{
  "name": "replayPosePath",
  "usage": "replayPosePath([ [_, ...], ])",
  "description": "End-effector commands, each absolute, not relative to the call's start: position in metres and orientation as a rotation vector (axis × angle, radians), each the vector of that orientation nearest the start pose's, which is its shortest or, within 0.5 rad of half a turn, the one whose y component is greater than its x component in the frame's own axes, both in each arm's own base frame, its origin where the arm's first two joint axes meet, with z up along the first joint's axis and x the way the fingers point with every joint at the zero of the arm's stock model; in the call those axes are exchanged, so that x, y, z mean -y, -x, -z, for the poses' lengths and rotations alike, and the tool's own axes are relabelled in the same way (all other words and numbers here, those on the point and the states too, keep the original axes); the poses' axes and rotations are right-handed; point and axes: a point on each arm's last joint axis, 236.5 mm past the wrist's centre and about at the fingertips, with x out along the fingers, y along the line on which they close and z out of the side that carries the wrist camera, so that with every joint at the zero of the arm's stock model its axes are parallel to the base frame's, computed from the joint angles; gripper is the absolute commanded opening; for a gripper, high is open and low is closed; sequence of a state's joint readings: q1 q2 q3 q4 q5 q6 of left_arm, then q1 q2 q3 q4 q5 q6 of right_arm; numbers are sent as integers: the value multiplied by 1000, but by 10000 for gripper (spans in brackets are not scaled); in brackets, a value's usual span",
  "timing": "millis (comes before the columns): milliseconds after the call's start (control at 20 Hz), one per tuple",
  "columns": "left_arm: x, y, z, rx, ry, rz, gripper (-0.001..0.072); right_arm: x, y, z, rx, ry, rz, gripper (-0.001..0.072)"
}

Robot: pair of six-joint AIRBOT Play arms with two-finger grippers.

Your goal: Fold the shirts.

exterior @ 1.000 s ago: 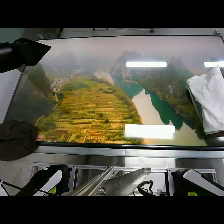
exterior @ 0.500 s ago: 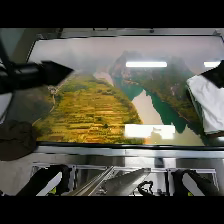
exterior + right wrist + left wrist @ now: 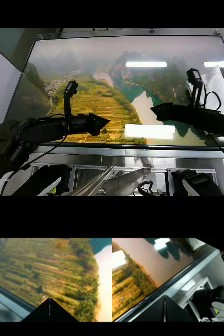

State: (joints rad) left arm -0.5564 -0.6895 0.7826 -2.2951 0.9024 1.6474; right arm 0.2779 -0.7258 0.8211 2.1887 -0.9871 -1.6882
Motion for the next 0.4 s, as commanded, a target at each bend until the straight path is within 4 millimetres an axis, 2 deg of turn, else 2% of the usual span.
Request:
replayPosePath([
  [0,275,-197,-137,-896,381,902,18,-207,-254,-108,-954,-317,-672,23],
  [200,272,-194,-148,-862,384,914,18,-207,-254,-108,-953,-317,-672,24],
  [350,272,-193,-149,-860,384,915,18,-207,-254,-108,-953,-317,-672,23],
])
